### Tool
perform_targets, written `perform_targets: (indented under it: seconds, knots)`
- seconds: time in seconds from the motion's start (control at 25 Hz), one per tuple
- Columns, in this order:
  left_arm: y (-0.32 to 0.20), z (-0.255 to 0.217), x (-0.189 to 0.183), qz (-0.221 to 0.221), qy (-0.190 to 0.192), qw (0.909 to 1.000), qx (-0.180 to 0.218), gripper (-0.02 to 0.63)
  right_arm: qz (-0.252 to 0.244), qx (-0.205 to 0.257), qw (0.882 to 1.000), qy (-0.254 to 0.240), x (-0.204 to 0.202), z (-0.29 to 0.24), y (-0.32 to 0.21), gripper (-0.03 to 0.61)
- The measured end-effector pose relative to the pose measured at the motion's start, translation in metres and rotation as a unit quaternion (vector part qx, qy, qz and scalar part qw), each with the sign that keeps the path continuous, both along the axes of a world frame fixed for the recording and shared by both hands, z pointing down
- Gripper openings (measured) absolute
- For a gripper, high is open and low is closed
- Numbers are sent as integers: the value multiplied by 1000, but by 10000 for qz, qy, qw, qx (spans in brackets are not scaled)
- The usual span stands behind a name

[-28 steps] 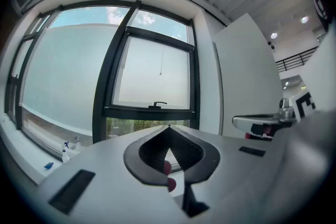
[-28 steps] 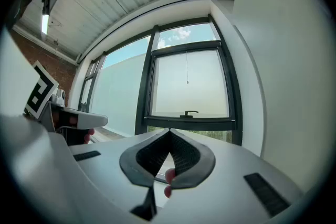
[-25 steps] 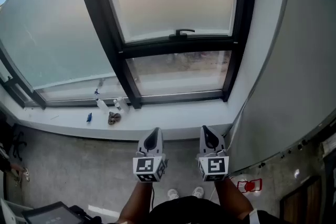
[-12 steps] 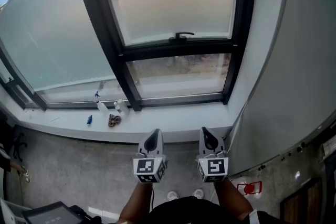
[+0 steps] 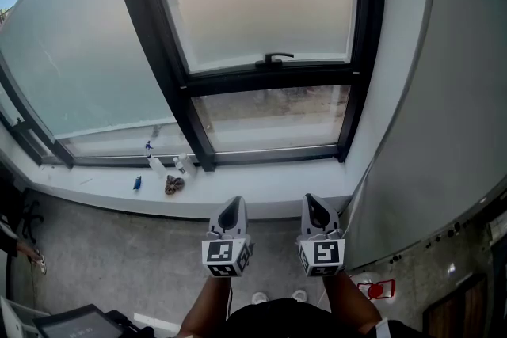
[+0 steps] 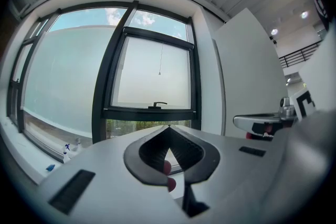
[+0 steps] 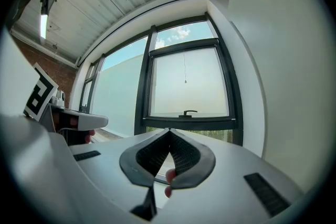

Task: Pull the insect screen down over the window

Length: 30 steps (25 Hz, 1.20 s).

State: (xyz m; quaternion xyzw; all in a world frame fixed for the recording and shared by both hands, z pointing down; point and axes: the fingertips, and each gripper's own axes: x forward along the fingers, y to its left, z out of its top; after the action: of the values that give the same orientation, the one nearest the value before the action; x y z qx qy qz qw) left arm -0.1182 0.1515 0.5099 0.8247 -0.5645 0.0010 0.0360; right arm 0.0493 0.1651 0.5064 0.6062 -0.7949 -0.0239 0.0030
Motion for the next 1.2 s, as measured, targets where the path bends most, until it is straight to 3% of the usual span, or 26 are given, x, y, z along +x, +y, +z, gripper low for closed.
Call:
perform_targets:
  seconds: [0.28,0.44,0.6,0.68,0.84,1.08,1.2]
  knots:
    - [-7,-5,18,-89,-37,9999,32,2,26,66,9996,-277,22,-7,-7,2]
    - [-8,-10,25,-162,-47,9998,121,2,-42,86,9998,-201,29,-11,-6,2]
    - [-16,-10,28,-68,658,9978,-88,2,-111,80,9997,-217,32,-5,-13,2]
    - [-26,-7,26,-68,827,9964,-164,2,-131,133,9997,-178,33,-5,-20,2]
    - [-55,-1,16,-183,813,9963,-230,2,-236,215,9994,-114,26,-2,-44,2]
    - [-105,-2,12,-103,455,9988,-128,2,-158,175,9996,-128,17,-3,-99,2]
    - [-134,-4,3,-56,554,9983,-166,2,-123,173,9997,-122,8,-8,-127,2]
